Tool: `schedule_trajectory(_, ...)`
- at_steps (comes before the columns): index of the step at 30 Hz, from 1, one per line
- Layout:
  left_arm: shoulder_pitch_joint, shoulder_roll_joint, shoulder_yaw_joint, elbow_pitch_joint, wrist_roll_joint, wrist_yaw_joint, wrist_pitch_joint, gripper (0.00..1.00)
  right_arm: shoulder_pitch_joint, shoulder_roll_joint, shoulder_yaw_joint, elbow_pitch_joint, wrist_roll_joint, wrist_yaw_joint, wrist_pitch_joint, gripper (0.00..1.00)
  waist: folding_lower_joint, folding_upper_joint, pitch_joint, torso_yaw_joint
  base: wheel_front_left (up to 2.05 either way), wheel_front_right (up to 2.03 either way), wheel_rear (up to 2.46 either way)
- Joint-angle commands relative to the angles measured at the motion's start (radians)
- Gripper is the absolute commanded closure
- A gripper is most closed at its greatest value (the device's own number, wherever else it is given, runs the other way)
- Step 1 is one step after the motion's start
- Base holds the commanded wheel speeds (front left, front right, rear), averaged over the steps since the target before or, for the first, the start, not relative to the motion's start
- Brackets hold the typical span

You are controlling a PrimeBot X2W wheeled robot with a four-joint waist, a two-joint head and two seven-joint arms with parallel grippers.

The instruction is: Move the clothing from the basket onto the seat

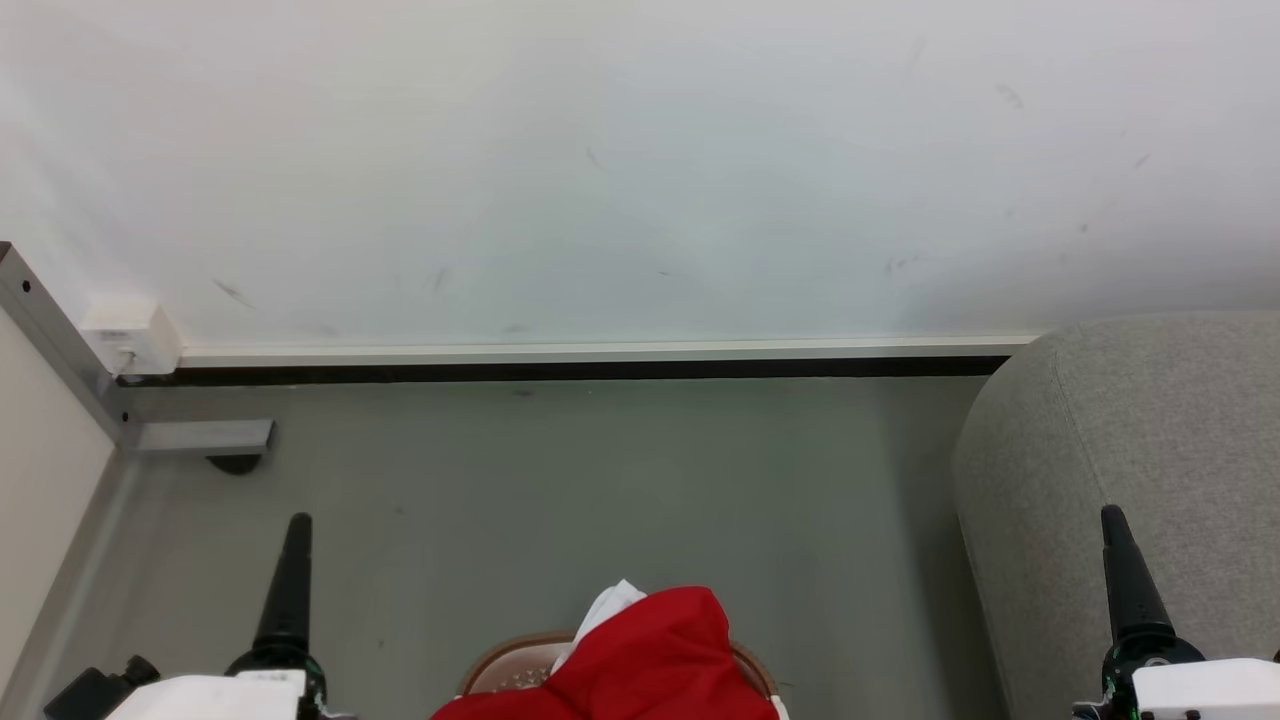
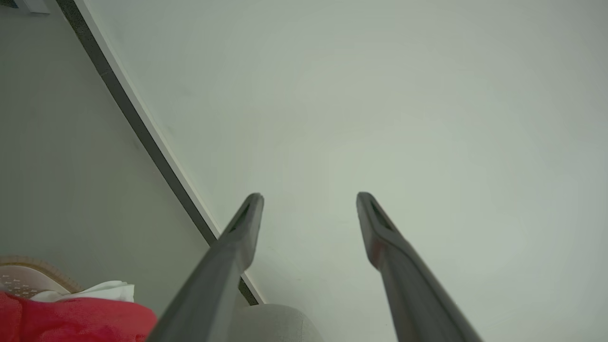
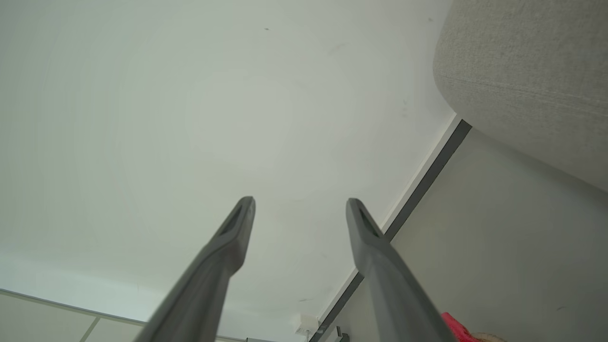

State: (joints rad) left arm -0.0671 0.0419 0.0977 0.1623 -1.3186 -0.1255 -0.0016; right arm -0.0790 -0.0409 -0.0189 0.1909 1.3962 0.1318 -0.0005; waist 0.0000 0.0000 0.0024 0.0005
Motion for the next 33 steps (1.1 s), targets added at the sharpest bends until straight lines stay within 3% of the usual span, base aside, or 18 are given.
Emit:
schedule_trajectory(1,-0.006,0.007,0.001,-0.025,0.052,-0.004,-0.01,0.0,-0.022,-0.01,0.005,-0.023,-0.042,0.0,-0.011,0.0,0.0,0.0,0.0,0.0,0.0,0.0,0.0)
schedule_trajectory(19,0.012,0.009,-0.033,-0.075,0.485,0.022,-0.075,0.0,-0.022,-0.011,0.057,-0.055,-0.451,-0.001,-0.076,0.0,0.0,0.0,0.002,-0.002,0.0,0.0,0.0)
schedule_trajectory(33,0.025,0.013,-0.046,-0.089,0.687,0.037,-0.12,0.0,-0.018,-0.011,0.089,-0.056,-0.658,-0.001,-0.12,0.0,0.0,0.0,0.0,-0.002,0.0,0.0,0.0)
